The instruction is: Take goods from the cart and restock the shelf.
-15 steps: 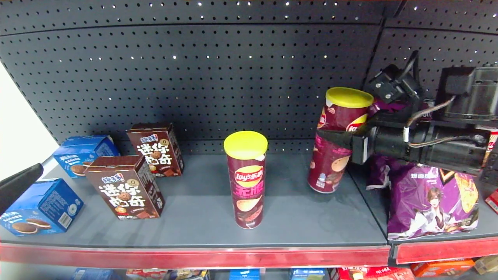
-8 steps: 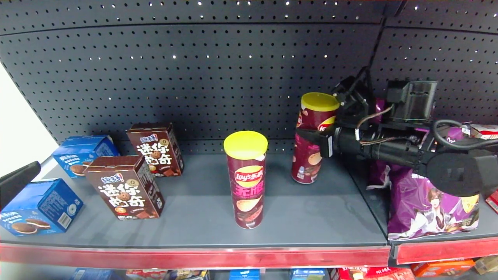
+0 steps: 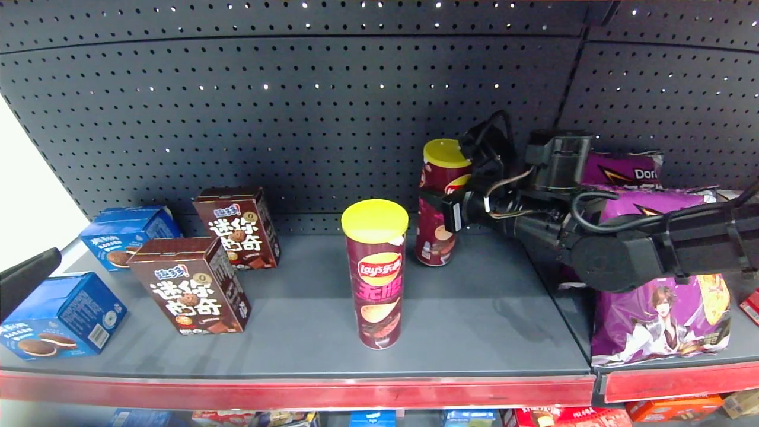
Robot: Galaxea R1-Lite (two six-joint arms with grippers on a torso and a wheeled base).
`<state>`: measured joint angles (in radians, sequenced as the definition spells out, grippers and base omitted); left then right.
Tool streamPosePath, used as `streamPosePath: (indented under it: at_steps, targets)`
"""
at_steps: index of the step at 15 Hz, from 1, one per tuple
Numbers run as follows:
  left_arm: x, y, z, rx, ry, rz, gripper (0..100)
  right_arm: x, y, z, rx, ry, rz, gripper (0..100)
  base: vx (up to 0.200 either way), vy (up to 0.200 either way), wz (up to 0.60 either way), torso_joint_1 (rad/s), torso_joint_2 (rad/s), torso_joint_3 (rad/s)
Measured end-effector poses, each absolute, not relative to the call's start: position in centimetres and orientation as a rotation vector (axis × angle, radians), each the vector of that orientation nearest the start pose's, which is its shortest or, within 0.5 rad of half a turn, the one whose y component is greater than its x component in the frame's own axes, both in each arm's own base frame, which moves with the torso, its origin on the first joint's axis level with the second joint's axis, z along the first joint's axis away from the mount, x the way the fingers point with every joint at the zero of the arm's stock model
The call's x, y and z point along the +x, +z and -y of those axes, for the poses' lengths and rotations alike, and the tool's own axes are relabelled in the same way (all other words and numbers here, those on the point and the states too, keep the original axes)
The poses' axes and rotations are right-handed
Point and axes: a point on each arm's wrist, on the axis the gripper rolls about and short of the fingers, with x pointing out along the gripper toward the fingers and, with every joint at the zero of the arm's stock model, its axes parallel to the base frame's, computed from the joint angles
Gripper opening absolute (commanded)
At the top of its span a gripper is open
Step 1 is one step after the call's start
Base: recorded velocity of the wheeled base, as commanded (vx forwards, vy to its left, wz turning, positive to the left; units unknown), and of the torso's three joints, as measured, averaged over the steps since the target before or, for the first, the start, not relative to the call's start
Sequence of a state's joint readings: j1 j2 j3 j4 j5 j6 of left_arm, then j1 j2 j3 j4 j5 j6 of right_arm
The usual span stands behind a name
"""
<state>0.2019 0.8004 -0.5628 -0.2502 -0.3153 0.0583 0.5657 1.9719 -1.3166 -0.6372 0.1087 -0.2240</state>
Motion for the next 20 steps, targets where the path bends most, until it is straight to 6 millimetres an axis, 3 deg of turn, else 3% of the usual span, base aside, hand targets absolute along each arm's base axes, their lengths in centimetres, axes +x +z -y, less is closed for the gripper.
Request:
streamPosePath:
  at_steps: [8,20]
  targets:
    - [8.0,24.8,-0.9,0.061,-0.114,0.012,100,34.7,21.6,-25.6,-0.212,0.689,0.059,0,0.000,0.000,0.00,0.000,0.00,0.000]
    - [7.8,24.8,-0.9,0.061,-0.114,0.015,100,33.2,21.1,-26.5,-0.157,0.716,0.011,0,0.000,0.000,0.00,0.000,0.00,0.000]
